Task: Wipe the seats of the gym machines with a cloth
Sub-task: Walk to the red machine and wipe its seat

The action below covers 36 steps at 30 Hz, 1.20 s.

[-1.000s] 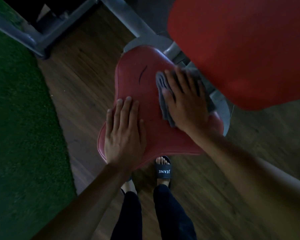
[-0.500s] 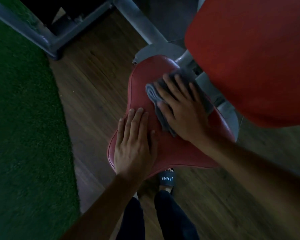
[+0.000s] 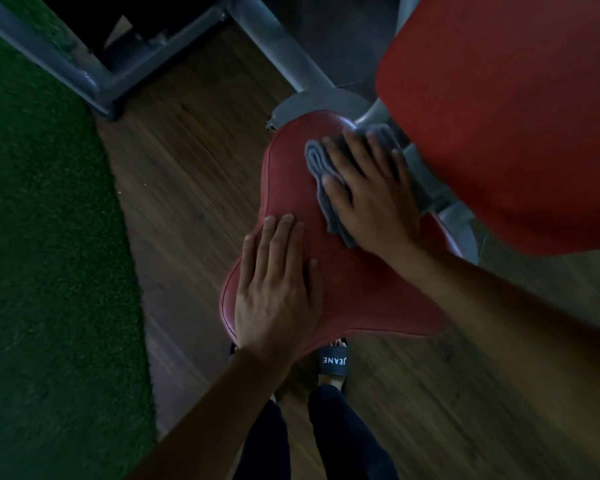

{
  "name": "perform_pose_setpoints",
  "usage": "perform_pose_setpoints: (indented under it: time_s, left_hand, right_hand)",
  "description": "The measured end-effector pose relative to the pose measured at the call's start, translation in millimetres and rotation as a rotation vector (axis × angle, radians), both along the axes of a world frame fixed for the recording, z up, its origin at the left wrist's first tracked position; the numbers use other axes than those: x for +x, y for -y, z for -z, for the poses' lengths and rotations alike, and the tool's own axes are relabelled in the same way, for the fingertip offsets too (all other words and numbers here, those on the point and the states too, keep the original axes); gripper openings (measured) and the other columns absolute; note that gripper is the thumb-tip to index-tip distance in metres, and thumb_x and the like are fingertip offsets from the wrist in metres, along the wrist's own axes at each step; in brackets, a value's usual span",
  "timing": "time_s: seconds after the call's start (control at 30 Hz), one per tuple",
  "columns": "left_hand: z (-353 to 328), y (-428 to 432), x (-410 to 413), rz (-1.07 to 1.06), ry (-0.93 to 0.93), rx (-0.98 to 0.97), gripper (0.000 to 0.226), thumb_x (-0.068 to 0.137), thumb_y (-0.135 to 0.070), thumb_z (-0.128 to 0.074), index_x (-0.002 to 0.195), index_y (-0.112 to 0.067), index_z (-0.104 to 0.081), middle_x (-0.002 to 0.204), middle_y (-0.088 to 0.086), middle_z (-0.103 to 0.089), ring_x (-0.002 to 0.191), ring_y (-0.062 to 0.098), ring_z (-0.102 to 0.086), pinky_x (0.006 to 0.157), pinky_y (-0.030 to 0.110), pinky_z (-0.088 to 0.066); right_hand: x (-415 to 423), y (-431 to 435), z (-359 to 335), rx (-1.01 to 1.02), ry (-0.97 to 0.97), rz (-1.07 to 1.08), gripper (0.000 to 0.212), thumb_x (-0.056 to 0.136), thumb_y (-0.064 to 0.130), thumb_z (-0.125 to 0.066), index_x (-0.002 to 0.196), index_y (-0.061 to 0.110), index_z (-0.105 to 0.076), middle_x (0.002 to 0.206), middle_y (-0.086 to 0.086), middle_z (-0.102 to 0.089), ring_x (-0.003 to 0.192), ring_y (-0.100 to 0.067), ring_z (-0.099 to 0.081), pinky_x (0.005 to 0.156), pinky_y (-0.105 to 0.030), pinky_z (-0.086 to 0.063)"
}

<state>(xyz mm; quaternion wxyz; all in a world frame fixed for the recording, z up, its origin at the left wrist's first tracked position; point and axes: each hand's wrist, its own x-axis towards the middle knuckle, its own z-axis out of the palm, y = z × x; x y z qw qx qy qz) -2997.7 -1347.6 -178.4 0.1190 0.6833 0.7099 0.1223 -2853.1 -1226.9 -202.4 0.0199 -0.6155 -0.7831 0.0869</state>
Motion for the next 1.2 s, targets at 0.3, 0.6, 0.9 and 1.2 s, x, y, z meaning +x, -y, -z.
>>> perform_pose_setpoints:
  time_s: [0.3, 0.6, 0.9, 1.2]
  left_hand:
    - [-0.8, 5.7, -9.9, 0.082, -0.025, 0.01, 0.05, 0.099, -0.03, -0.05, 0.143, -0.006, -0.047, 0.151, 0.009, -0.044, 0.144, 0.026, -0.034, 0.118, 0.047, -0.028]
    - [4.1, 21.9, -24.4, 0.094, -0.065, 0.038, 0.052, 0.102, -0.039, -0.042, 0.145, -0.01, -0.044, 0.152, 0.006, -0.042, 0.145, 0.023, -0.033, 0.116, 0.047, -0.031]
    - [4.4, 22.1, -24.6, 0.077, -0.042, 0.057, 0.053, 0.1, -0.037, -0.048, 0.144, -0.009, -0.046, 0.151, 0.007, -0.045, 0.144, 0.022, -0.034, 0.118, 0.045, -0.03]
    - [5.5, 21.1, -24.8, 0.079, -0.06, 0.049, 0.054, 0.099, -0.038, -0.047, 0.144, -0.008, -0.045, 0.15, 0.008, -0.045, 0.144, 0.022, -0.035, 0.116, 0.047, -0.032]
  right_hand:
    - [2.6, 19.3, -1.7, 0.002, -0.009, -0.034, 0.053, 0.103, 0.05, -0.029, 0.153, 0.032, -0.033, 0.162, 0.002, -0.028, 0.151, -0.022, -0.022, 0.12, -0.05, -0.019]
    - [5.0, 56.0, -11.9, -0.094, 0.001, -0.059, 0.057, 0.103, 0.053, -0.024, 0.156, 0.033, -0.022, 0.165, 0.003, -0.016, 0.153, -0.02, -0.01, 0.122, -0.05, -0.011]
    - [-12.2, 62.2, -14.6, -0.117, -0.029, 0.011, 0.056, 0.103, 0.051, -0.027, 0.156, 0.032, -0.023, 0.166, 0.003, -0.014, 0.153, -0.02, -0.008, 0.123, -0.05, -0.009]
    - [-24.6, 51.8, -12.0, -0.138, -0.055, 0.117, 0.055, 0.103, 0.048, -0.031, 0.155, 0.031, -0.027, 0.166, 0.001, -0.013, 0.154, -0.022, -0.004, 0.122, -0.051, -0.003]
